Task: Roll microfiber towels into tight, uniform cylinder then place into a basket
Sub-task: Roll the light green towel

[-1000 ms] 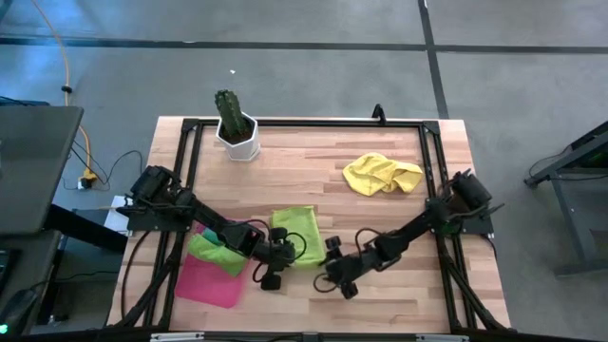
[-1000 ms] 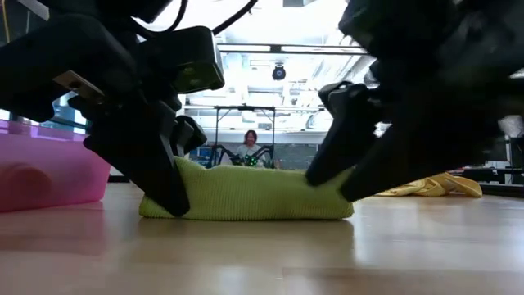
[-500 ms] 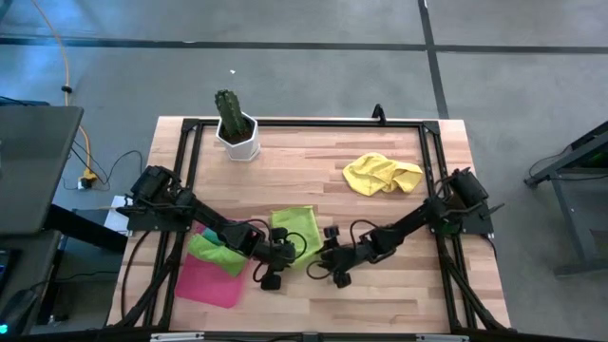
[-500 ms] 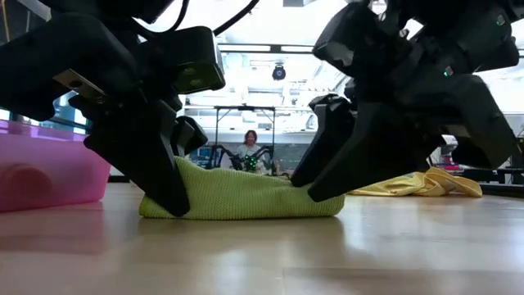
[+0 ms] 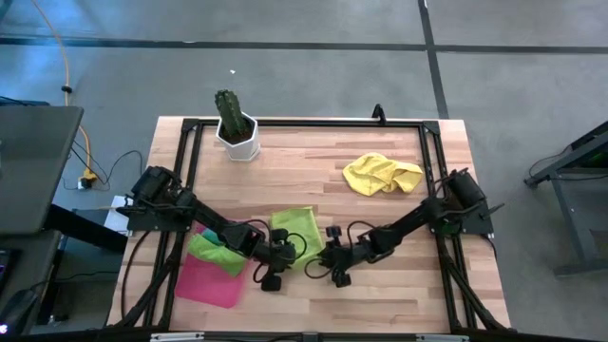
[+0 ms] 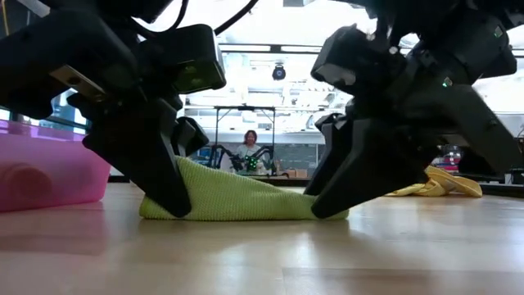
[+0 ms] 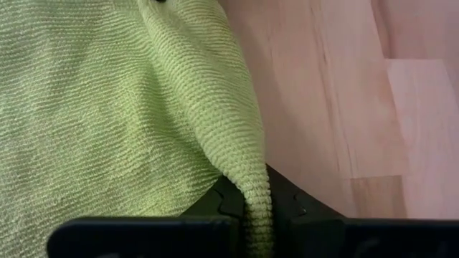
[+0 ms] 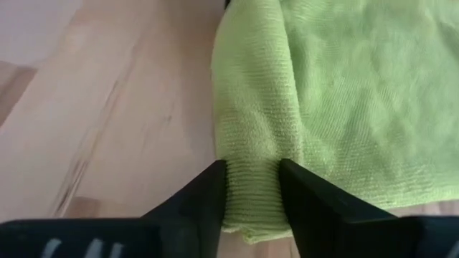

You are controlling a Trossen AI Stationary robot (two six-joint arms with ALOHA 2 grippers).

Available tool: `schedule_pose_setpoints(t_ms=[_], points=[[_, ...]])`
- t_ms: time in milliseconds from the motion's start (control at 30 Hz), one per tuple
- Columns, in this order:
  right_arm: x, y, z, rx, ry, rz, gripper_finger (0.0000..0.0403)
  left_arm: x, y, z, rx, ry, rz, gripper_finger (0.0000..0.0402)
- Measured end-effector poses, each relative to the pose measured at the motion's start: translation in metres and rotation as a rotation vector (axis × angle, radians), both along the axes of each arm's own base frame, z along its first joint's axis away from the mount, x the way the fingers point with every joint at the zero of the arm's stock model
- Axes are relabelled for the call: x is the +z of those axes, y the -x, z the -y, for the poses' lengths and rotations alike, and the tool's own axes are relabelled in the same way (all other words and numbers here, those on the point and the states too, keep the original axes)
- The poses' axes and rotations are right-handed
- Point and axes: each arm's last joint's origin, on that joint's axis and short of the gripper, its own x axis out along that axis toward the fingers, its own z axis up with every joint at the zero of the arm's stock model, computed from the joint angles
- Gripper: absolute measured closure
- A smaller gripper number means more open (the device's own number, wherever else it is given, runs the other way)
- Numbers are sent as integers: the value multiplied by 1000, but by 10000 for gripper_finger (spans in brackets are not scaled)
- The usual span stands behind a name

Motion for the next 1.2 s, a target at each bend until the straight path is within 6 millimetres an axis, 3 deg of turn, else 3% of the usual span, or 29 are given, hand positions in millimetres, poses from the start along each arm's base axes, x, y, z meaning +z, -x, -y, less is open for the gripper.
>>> schedule_pose_setpoints(t_ms=[133,333,533,633,900,1200], points=[[-7,-2,0,-28,-41,-21,322,0,-1,0,3,3,8,381],[-11,-1,0,-32,-68,-39,393,0,-1,0,34,-2,13,330],[-11,-2,0,-48,-225,-94,394,7,3,3,-20,-101,30,275],[-12,-3,3,-125,-360,-141,399,22,9,5,-47,-211,60,258],[-11,-10,17,-313,-621,-203,396,50,24,13,-79,-328,37,252],[-8,-16,25,-328,-748,-218,397,34,17,26,-90,-326,72,249]])
